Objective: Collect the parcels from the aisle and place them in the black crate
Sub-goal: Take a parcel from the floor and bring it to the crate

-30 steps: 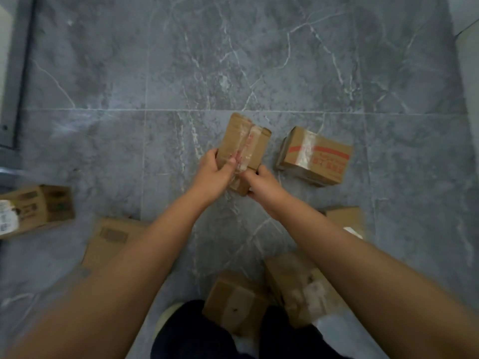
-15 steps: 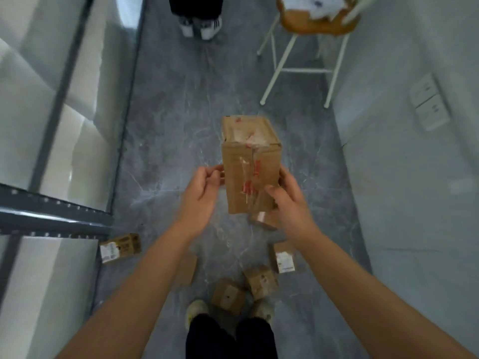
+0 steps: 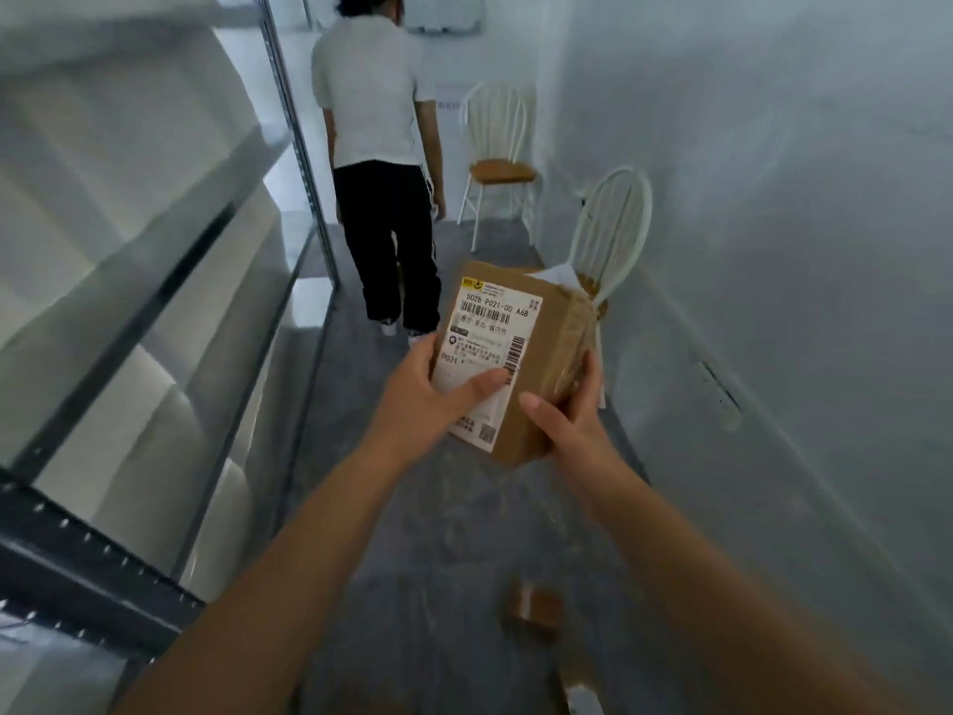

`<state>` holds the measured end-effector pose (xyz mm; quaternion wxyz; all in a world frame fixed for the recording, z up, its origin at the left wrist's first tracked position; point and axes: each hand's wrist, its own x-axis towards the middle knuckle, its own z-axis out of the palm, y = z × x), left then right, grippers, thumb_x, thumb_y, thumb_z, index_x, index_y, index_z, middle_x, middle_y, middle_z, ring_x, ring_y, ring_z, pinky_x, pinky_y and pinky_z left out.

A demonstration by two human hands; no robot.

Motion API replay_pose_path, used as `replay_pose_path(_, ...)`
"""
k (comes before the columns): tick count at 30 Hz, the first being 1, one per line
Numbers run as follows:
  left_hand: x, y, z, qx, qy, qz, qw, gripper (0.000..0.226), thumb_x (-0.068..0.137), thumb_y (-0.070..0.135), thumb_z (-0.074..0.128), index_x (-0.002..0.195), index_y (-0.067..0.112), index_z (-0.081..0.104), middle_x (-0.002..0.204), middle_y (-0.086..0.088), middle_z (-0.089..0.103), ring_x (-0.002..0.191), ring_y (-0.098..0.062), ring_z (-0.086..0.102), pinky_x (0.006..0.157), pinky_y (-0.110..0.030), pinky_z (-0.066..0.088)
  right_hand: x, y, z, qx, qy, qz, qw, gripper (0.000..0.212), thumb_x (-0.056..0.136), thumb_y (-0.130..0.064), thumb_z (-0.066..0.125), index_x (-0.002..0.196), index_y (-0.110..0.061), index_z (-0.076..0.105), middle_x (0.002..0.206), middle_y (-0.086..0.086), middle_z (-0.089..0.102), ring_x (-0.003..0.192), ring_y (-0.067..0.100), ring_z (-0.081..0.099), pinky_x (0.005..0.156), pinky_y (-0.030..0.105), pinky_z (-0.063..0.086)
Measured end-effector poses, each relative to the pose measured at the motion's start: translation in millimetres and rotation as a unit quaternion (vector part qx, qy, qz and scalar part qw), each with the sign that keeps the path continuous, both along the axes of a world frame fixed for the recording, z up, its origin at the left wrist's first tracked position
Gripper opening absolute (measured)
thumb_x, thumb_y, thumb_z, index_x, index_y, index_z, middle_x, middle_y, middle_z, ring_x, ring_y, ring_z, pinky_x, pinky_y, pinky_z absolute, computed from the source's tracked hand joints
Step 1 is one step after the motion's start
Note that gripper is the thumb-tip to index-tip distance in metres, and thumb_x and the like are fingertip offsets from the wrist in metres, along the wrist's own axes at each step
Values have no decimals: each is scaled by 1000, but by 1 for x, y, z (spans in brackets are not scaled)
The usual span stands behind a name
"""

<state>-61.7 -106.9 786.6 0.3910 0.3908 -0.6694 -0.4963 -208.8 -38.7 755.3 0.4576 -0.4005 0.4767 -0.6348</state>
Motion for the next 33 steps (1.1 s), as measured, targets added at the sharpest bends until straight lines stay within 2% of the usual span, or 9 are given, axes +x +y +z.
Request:
replay_pose_path(3,4,10,28,-49,14,14,999,36,75,35,75,99,41,49,96,23,63,86,11,62,70,-16,55,5,0,30,-34,16,-14,999,112,56,-38,78,145,-41,8,142,0,46,124,17,52,98,47,48)
replay_pose_path(7,21,13,52,-72,42,8,997,39,83,33,67,118,32,49,109,14,63,96,-3,64,68,-19,58,5,0,58,-58,-26,4,998,104,57,-38,77,145,-37,22,135,5,55,116,25,59,93,50,51)
replay_pose_path(10,35,15,64,-52,86,-35,994,39,87,27,60,123,35,46,117,10,62,107,-10,63,70,-20,57,8,2,74,-64,-34,40,997,107,51,-52,83,142,-33,30,132,7,58,113,28,62,87,49,53)
replay_pose_path(14,47,23,71,-53,127,-61,989,52,94,41,48,142,33,31,125,16,59,116,-4,58,89,-27,54,21,4,90,-93,-29,98,990,82,62,-46,72,135,-23,41,120,2,67,106,22,65,78,37,58)
replay_pose_path(18,57,37,78,-69,153,-36,985,70,87,57,41,149,31,20,146,4,44,130,-13,48,104,-38,45,39,0,104,-101,-26,140,985,70,78,-40,52,144,-27,31,127,3,61,106,17,66,74,26,57)
replay_pose_path(22,72,62,85,-64,191,39,979,65,87,47,34,148,24,27,144,-2,48,130,-18,49,101,-31,47,61,-3,112,-125,-9,198,972,69,81,-45,44,146,-33,23,133,-4,57,110,8,62,81,23,55)
replay_pose_path(26,100,114,85,-58,176,177,967,60,94,55,26,147,27,29,137,1,55,123,-19,56,98,-36,50,94,4,113,-157,-4,286,945,73,82,-48,44,148,-37,15,138,-6,52,119,11,57,100,39,47)
replay_pose_path(29,129,166,77,-80,162,281,943,51,98,46,15,140,30,38,115,13,68,107,-10,65,89,-32,55,136,24,104,-157,-25,384,909,84,75,-58,55,148,-33,20,138,-4,52,113,6,60,90,26,53)
replay_pose_path(33,168,250,74,-96,103,399,906,63,92,56,17,148,29,24,142,2,50,125,-15,54,99,-35,49,200,69,90,-141,-48,499,854,72,82,-46,40,148,-25,22,140,1,51,112,6,60,83,21,54)
